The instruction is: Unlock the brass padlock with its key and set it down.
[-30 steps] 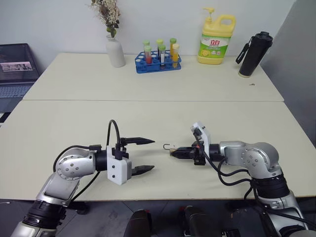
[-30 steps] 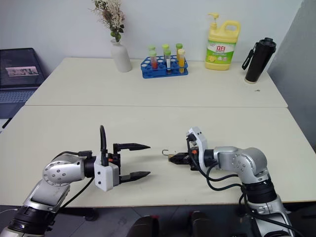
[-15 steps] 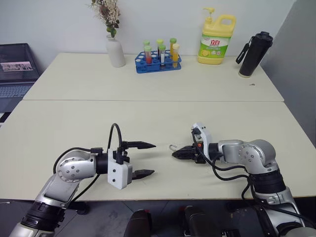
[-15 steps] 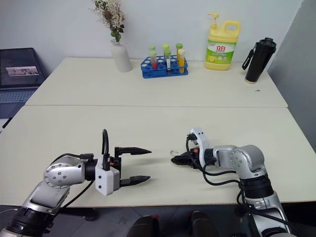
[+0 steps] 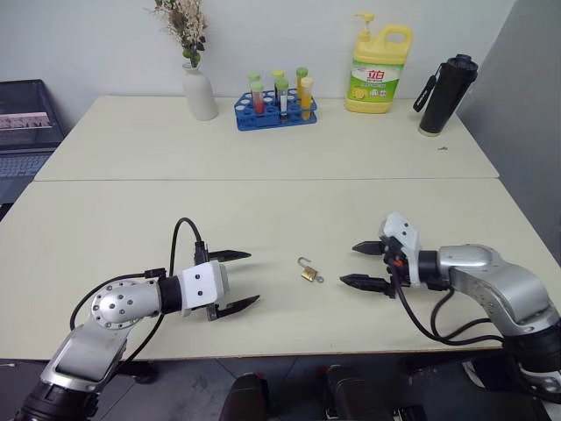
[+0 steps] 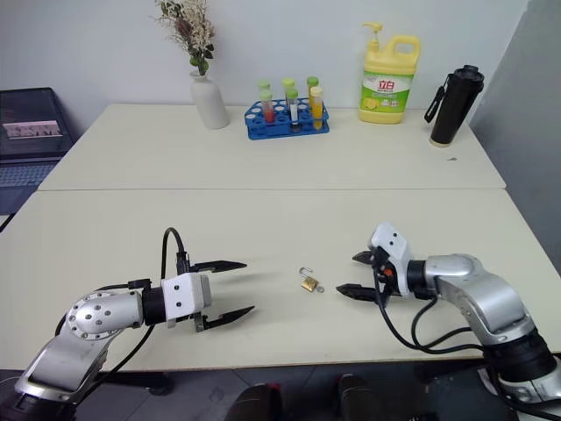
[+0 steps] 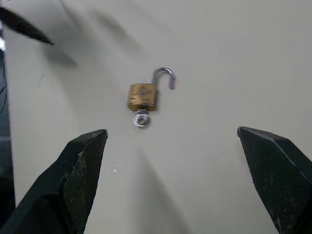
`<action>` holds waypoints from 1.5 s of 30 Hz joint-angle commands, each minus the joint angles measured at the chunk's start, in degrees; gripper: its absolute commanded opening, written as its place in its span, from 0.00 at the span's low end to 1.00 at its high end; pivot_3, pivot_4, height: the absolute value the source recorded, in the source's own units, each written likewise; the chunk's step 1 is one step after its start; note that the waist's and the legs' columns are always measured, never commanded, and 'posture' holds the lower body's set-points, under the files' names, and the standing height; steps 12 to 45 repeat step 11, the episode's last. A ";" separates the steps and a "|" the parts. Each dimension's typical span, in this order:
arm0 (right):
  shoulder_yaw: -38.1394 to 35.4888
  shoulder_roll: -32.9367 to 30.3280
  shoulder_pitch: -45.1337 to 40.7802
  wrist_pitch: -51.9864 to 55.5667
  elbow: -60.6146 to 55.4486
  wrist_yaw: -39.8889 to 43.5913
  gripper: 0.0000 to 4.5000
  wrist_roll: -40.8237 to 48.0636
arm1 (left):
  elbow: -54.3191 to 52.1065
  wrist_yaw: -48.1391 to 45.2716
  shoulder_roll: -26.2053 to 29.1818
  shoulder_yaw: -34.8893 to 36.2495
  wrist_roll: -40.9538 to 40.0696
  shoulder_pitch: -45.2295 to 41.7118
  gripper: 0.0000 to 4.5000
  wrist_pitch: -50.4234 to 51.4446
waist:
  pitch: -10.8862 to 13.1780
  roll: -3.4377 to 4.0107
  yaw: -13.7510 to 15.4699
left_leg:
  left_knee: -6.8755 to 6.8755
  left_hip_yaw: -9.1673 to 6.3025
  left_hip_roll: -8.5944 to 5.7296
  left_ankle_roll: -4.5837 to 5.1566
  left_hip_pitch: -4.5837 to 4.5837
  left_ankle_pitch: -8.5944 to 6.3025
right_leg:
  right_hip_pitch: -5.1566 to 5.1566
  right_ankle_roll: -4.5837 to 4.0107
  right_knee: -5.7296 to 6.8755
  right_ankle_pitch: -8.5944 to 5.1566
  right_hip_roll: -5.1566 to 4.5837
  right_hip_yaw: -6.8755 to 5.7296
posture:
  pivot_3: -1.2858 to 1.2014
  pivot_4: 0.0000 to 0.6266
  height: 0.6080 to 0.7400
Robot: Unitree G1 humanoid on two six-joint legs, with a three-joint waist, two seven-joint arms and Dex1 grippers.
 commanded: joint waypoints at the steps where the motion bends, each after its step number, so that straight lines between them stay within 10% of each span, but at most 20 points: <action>1: -1.45 -1.47 0.06 -7.45 -0.80 3.44 0.99 -2.83 | -1.95 -0.89 1.15 2.63 -1.73 -0.59 0.92 0.89 | 0.00 0.00 0.02 | 0.01 0.02 -0.01 0.00 0.00 0.00 | 0.00 0.00 0.00 0.00 -0.01 0.01 | 0.52 0.24 1.00; 45: -2.38 -2.07 0.21 -12.65 2.03 6.93 0.99 -4.34 | -4.14 -2.07 1.87 4.12 -3.85 -1.08 0.92 4.88 | 0.01 -0.02 0.40 | 0.03 0.06 -0.06 -0.01 0.00 0.00 | 0.00 -0.01 0.01 0.01 -0.10 0.03 | 0.52 0.24 1.00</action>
